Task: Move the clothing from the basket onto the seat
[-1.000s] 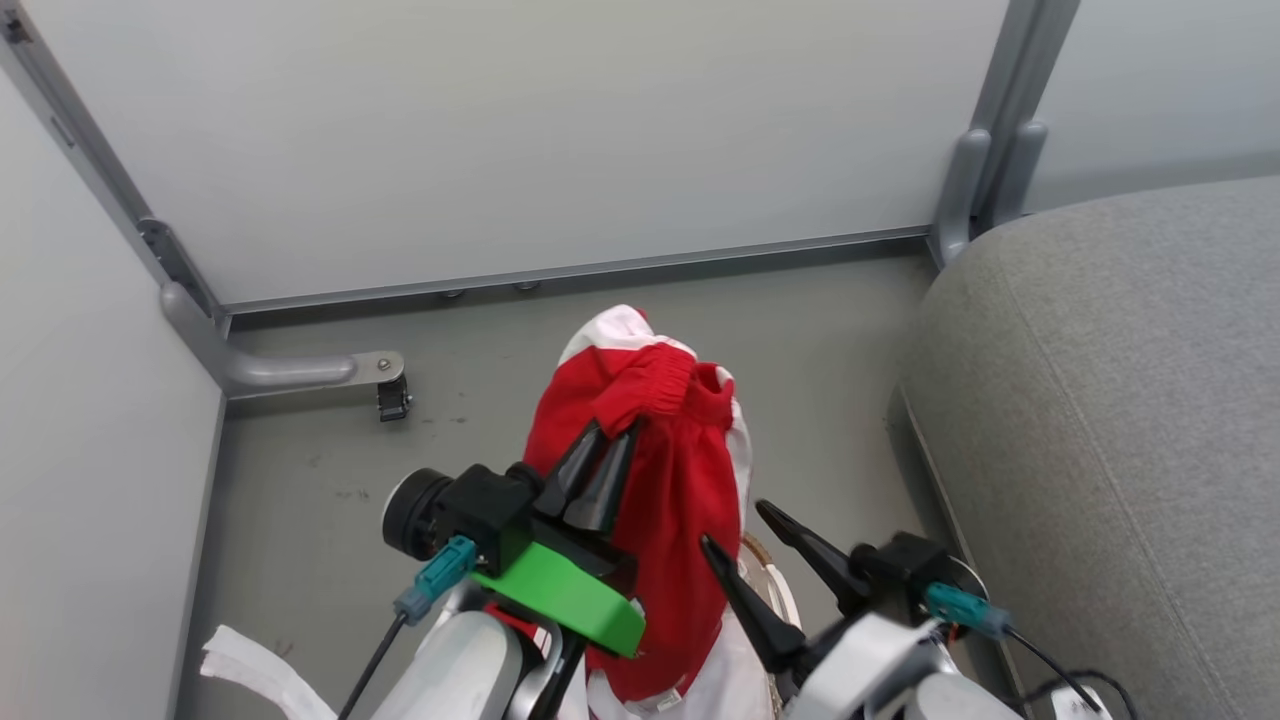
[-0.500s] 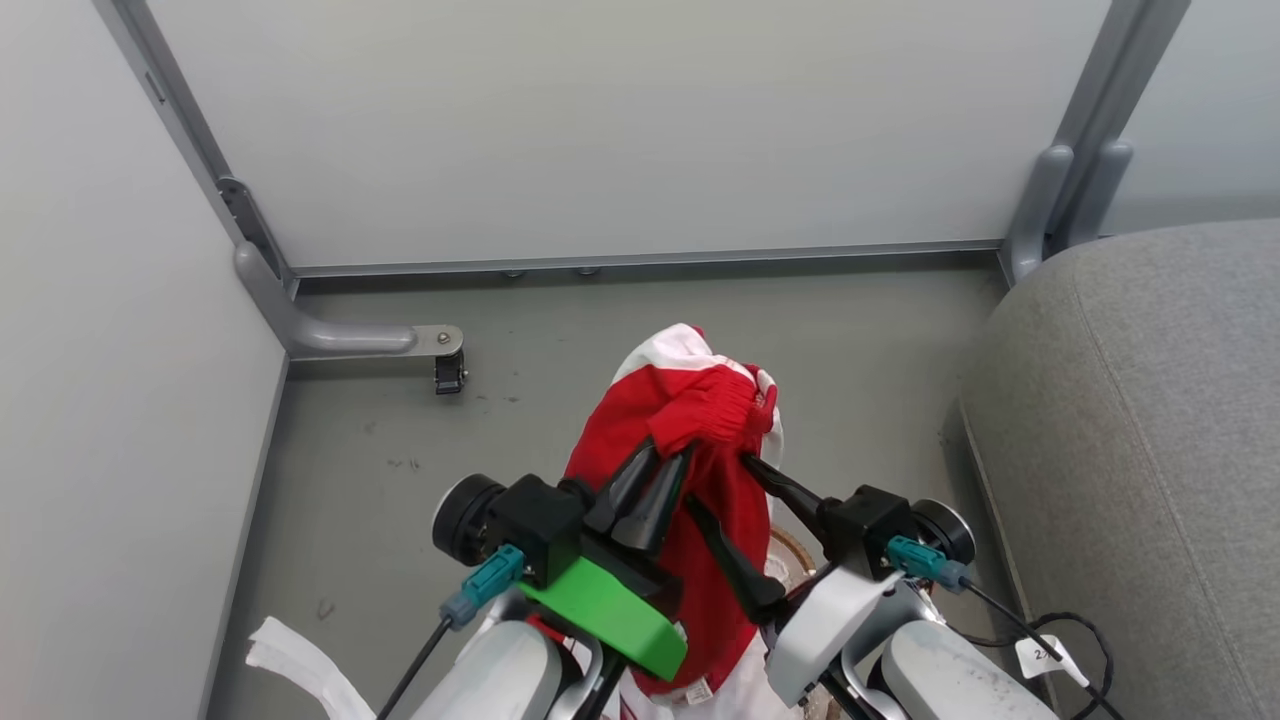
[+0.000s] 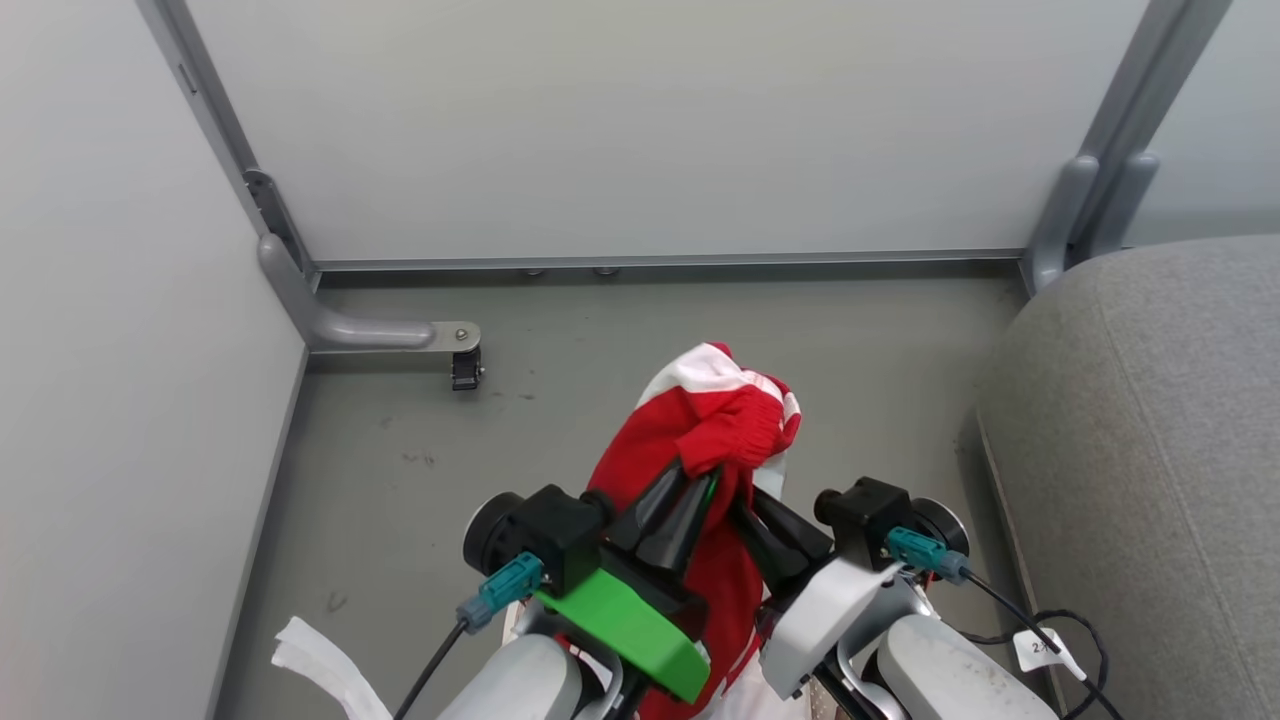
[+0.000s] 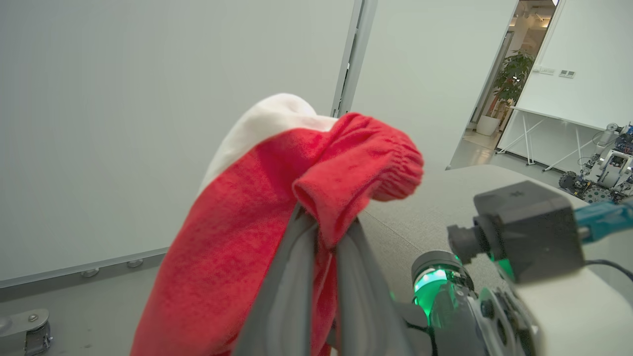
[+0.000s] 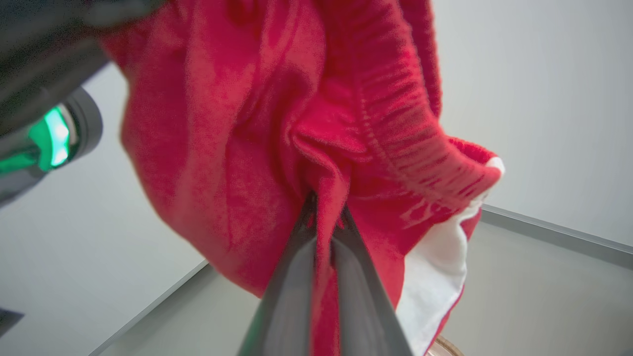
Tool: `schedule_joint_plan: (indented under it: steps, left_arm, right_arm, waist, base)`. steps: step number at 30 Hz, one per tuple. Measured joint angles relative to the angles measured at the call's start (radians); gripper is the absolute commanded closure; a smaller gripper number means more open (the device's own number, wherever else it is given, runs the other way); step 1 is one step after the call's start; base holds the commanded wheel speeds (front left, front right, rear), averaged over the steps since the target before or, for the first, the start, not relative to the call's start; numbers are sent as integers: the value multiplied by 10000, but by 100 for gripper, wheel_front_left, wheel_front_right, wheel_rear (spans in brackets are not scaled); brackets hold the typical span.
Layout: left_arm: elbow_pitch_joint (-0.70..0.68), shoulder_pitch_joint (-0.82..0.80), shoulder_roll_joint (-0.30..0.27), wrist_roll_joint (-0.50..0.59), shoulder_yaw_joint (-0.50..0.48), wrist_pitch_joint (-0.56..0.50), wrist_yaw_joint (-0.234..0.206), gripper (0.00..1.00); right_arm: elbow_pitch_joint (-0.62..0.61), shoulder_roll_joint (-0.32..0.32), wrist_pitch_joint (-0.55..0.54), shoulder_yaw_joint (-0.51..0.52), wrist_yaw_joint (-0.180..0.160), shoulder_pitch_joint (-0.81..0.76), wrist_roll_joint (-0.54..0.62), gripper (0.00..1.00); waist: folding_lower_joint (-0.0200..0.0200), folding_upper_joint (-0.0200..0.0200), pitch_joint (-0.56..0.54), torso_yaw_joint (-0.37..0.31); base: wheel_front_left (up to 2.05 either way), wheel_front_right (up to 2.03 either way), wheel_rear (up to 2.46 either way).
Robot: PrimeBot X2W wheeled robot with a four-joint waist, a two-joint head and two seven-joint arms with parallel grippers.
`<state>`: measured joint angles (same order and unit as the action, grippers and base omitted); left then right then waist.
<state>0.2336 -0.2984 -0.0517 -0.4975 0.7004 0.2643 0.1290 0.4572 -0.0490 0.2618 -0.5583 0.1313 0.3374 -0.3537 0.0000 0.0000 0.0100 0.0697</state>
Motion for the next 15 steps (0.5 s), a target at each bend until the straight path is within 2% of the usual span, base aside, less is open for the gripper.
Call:
schedule_joint_plan:
  steps: [1, 8, 15]
  left_arm:
    - [36, 3, 0, -15, 48, -2, 0, 0]
    - [186, 18, 10, 238, -357, 2, 0, 0]
    - [245, 150, 13, 648, -715, 4, 0, 0]
  right_arm:
    - [-61, 4, 0, 75, 0, -21, 0, 100]
    - [-656, -205, 0, 320, 0, -459, 0, 100]
    - [-1360, -619, -2, 397, 0, -668, -211, 100]
  waist:
    - [0, 0, -1, -45]
    - [0, 0, 33, -826]
    - [0, 0, 172, -2172]
  base:
    - [0, 0, 0]
    - [0, 0, 0]
    - [0, 0, 0]
